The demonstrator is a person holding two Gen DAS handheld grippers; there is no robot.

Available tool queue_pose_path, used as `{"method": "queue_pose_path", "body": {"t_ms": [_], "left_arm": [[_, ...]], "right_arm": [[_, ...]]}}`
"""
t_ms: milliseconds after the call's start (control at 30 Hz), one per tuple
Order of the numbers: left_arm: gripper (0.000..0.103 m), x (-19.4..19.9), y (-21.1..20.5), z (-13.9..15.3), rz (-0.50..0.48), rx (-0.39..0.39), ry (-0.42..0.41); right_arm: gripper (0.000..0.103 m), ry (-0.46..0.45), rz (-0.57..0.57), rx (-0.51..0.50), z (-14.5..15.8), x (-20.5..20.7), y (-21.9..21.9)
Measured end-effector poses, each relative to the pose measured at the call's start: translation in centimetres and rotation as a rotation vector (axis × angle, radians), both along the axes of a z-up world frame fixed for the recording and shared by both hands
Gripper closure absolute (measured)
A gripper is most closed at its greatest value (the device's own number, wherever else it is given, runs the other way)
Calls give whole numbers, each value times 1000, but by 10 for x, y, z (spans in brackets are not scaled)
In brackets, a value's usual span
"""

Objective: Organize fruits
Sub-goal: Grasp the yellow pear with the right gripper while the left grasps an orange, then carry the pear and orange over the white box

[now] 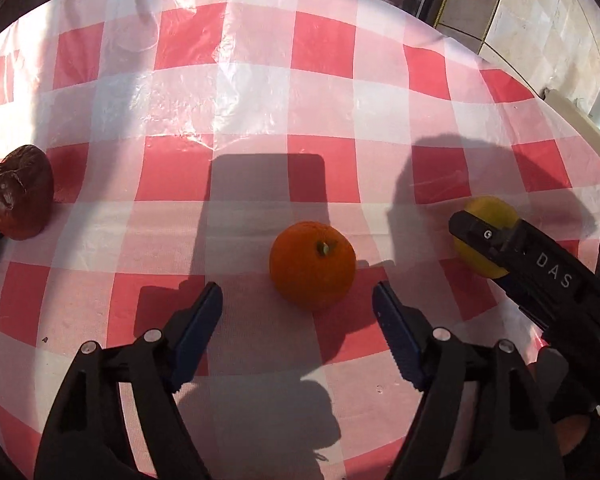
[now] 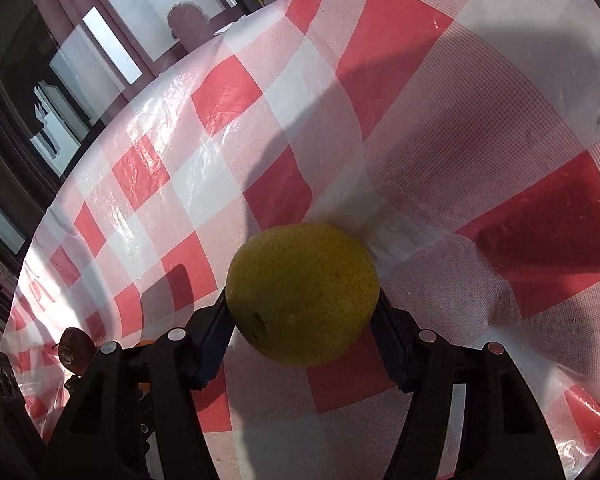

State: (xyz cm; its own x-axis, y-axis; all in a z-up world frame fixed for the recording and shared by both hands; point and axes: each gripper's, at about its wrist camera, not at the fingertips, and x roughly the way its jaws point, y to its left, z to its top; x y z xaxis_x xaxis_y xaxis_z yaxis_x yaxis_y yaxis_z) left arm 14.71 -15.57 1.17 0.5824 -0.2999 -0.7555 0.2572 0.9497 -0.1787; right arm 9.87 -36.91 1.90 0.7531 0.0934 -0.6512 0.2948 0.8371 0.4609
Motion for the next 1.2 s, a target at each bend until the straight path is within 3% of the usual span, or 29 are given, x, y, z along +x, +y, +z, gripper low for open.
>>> {"method": "queue_pose_path", "body": {"t_ms": [100, 167, 300, 567, 867, 1033, 1200], "left_arm": [[35, 11, -12, -2, -30, 56, -7], [58, 12, -16, -2, -50, 88, -17], [59, -1, -15, -1, -78, 114, -32], [59, -67, 43, 15, 55, -33, -83], [59, -115, 103, 18, 190, -126, -81], [59, -137, 130, 19, 225, -140, -72], [59, -168, 151, 23, 246, -129, -73]], "right_arm": [[40, -2, 3, 1, 1, 4, 2], [40, -2, 5, 2, 0, 5, 4], [40, -4, 10, 5, 1, 6, 5], [40, 3, 23, 13, -1, 13, 8], [40, 8, 27, 15, -1, 15, 11], [40, -7, 43, 18, 0, 14, 12], [40, -20, 150, 7, 5, 13, 25]]}}
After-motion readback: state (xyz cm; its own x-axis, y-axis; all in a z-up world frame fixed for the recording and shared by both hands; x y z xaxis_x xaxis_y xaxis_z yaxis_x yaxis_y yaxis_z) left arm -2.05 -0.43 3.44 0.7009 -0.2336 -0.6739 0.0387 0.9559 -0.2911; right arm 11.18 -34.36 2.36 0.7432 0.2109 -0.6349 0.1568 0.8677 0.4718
